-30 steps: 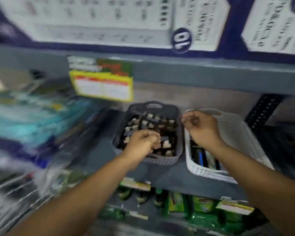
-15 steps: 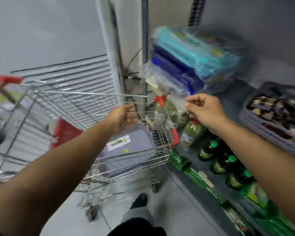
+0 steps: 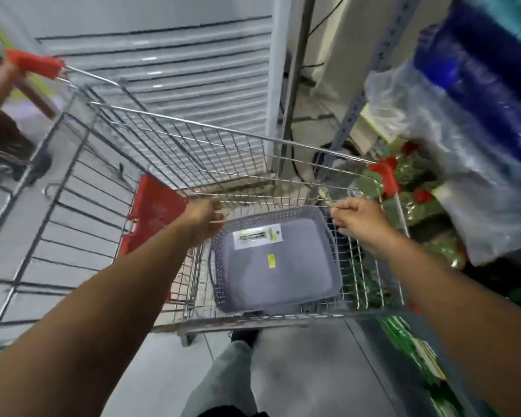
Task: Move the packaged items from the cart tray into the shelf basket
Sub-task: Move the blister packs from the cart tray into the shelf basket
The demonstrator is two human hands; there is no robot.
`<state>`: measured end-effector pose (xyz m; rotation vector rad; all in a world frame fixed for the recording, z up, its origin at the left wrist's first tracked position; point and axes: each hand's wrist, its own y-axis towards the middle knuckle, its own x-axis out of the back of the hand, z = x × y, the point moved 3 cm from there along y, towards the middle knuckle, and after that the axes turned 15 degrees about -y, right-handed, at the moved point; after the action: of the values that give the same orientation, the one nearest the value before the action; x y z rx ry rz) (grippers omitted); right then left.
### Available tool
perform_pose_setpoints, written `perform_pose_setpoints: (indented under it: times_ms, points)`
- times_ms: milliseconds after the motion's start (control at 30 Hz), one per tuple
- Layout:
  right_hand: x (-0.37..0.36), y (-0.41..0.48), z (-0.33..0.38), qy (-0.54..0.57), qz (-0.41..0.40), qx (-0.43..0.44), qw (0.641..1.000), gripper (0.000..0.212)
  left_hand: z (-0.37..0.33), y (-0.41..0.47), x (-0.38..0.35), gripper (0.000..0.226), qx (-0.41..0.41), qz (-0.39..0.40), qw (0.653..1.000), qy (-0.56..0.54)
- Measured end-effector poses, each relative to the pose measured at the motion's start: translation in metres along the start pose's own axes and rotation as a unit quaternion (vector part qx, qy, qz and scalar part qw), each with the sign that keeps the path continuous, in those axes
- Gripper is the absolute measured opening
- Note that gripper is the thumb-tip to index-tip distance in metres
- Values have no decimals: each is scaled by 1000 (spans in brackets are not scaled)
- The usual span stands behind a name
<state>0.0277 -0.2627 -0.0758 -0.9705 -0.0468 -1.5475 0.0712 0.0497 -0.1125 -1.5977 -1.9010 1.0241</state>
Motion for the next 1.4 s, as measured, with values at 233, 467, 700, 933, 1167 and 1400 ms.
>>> perform_pose_setpoints:
  times_ms: [233, 467, 700, 933, 1167, 1400]
  points:
    - [-82, 86, -38, -89, 90, -60, 990, 22, 49, 89, -14, 31, 68, -13, 998, 5]
    - [-148, 142, -65, -178, 113, -102, 972, 24, 95, 137, -4, 28, 32, -77, 996, 24]
    - [-196, 159, -72, -152, 90, -131, 976, 45, 111, 165, 5, 21, -12, -115, 978, 175]
    - [-202, 163, -76, -131, 104, -115, 979, 18, 111, 164, 0, 35, 57, -103, 993, 20]
    - [-144, 128, -47, -4, 53, -133, 990, 31, 90, 111, -10, 19, 58, -10, 998, -16]
    - [-31, 38, 16, 187, -15, -59, 980, 22, 33, 10, -39, 5, 41, 183, 982, 19]
